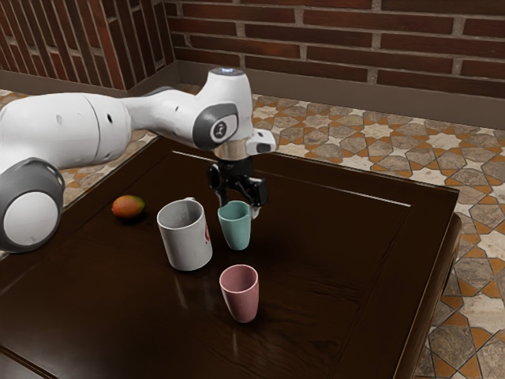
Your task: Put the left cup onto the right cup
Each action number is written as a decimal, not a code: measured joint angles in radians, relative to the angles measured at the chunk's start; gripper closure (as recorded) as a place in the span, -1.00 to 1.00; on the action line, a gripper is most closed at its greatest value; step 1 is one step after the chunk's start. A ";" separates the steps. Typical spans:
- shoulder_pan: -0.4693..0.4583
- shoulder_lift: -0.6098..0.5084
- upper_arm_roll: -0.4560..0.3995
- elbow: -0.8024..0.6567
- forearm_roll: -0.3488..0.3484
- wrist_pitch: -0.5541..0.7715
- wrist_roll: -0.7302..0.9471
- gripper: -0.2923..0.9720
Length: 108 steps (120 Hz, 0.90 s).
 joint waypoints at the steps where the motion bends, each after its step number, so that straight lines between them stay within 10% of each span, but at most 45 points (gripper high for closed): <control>1: -0.001 -0.001 -0.002 -0.001 0.000 0.003 -0.001 -0.54; 69: -0.001 0.095 -0.017 -0.004 0.005 0.091 -0.053 -0.53; 108: -0.001 0.094 -0.017 -0.002 0.048 0.110 -0.070 0.48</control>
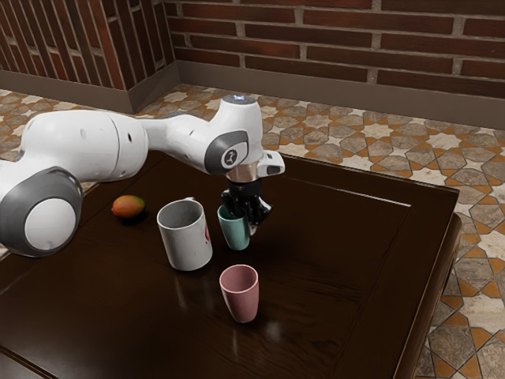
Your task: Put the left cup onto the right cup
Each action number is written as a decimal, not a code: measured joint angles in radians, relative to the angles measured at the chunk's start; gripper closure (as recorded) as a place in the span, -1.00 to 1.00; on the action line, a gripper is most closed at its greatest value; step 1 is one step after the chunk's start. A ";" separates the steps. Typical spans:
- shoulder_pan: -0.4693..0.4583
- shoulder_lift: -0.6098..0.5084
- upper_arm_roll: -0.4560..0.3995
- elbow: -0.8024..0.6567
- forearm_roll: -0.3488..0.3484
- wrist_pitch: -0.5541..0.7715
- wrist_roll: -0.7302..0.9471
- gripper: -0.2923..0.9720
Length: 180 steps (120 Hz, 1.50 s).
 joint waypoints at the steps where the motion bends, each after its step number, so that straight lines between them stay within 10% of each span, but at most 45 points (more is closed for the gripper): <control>1: 0.000 0.000 0.000 0.000 0.000 0.000 0.000 0.49; 68: -0.019 -0.105 0.001 -0.021 0.030 -0.025 -0.023 0.69; 131: -0.154 -0.522 -0.012 -0.410 0.031 -0.046 -0.080 0.70; 180: -0.203 -0.574 -0.057 -0.537 0.003 -0.038 -0.152 0.70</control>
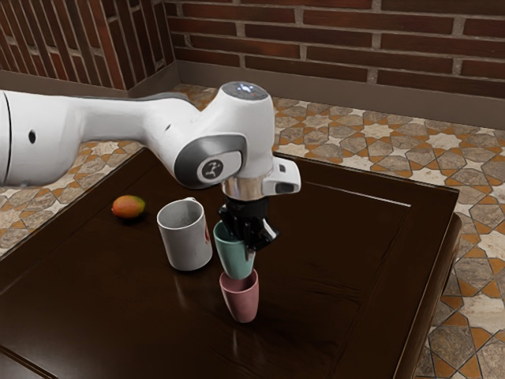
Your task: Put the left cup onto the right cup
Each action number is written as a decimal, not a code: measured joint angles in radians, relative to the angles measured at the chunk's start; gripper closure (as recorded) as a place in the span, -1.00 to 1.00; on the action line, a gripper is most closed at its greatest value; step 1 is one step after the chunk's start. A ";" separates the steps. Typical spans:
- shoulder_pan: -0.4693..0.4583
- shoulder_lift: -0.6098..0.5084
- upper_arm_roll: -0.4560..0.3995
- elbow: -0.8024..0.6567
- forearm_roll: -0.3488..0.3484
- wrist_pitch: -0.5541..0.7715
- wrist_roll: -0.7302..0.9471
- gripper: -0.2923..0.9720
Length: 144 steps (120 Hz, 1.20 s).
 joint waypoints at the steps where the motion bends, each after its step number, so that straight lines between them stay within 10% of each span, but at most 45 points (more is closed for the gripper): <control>1: -0.001 0.000 0.000 -0.001 0.000 0.000 -0.001 0.70; 76: 0.009 0.060 0.002 -0.004 -0.019 0.025 -0.055 0.70; 107: 0.000 0.064 0.002 -0.014 -0.026 0.034 -0.077 -0.11; 144: 0.070 0.030 0.075 0.263 -0.009 -0.130 -0.022 -0.44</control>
